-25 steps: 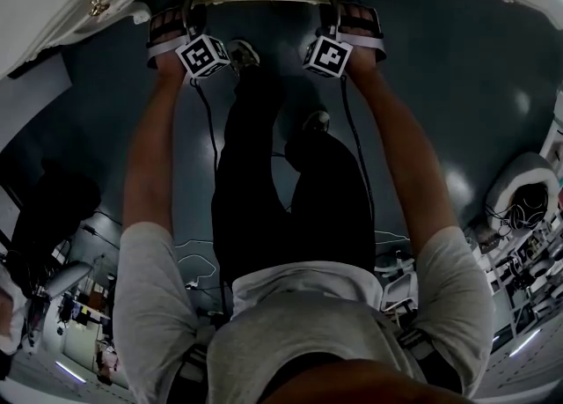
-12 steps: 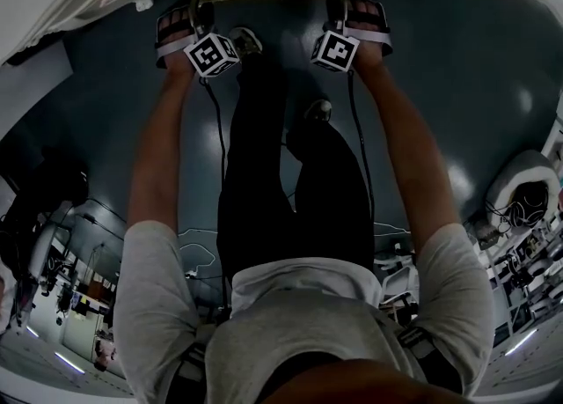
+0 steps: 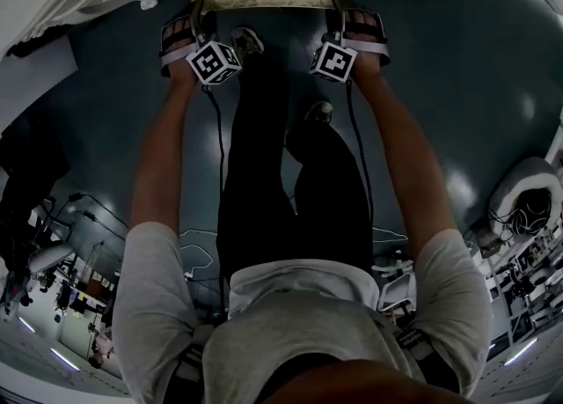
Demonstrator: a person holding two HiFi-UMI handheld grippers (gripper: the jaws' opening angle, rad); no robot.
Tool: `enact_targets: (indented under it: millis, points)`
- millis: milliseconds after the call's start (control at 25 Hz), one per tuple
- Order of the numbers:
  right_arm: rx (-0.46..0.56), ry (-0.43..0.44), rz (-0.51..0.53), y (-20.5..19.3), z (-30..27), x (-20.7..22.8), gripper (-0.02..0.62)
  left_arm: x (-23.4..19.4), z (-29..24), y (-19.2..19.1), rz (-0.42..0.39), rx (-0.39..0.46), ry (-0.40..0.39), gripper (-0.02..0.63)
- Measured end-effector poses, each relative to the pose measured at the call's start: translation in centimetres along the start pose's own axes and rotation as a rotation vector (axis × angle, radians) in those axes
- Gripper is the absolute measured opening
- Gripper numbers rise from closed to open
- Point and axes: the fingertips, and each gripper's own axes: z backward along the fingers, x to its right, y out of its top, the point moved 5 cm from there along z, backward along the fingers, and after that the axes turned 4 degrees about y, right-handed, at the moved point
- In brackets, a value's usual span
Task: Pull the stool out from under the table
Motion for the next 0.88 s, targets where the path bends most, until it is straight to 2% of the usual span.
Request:
enact_targets:
  millis: [120, 240, 320, 400, 520, 680, 880]
  points:
    - [0.009, 0.001, 0.014, -0.2, 0.3, -0.4, 0.233, 0.7, 0.9, -0.2, 0.036, -0.013, 0.004, 0.207]
    - [0.022, 0.012, 0.005, -0.5, 0.4, -1.1, 0.233, 1.3, 1.4, -0.2, 0.031, -0.014, 0.009, 0.206]
    - [0.035, 0.019, 0.012, -0.2, 0.4, -1.1, 0.233, 1.3, 1.3, -0.3, -0.007, -0.002, 0.013, 0.212]
    - [0.027, 0.028, 0.026, 0.1, 0.6, -0.6, 0.233, 1.3, 0.9, -0.4, -0.083, 0.01, 0.023, 0.244]
    - [0.036, 0.034, 0.033, 0.3, 0.3, -0.1, 0.233, 1.1, -0.5, -0.4, -0.183, -0.008, 0.057, 0.256]
    - [0.042, 0.035, 0.012, 0.4, 0.3, -0.6, 0.232, 1.5, -0.6, -0.5, -0.175, -0.011, 0.103, 0.259]
    - [-0.002, 0.011, -0.007, 0.2, 0.6, -0.5, 0.232, 1.3, 0.0, -0.3, -0.19, 0.009, 0.076, 0.241]
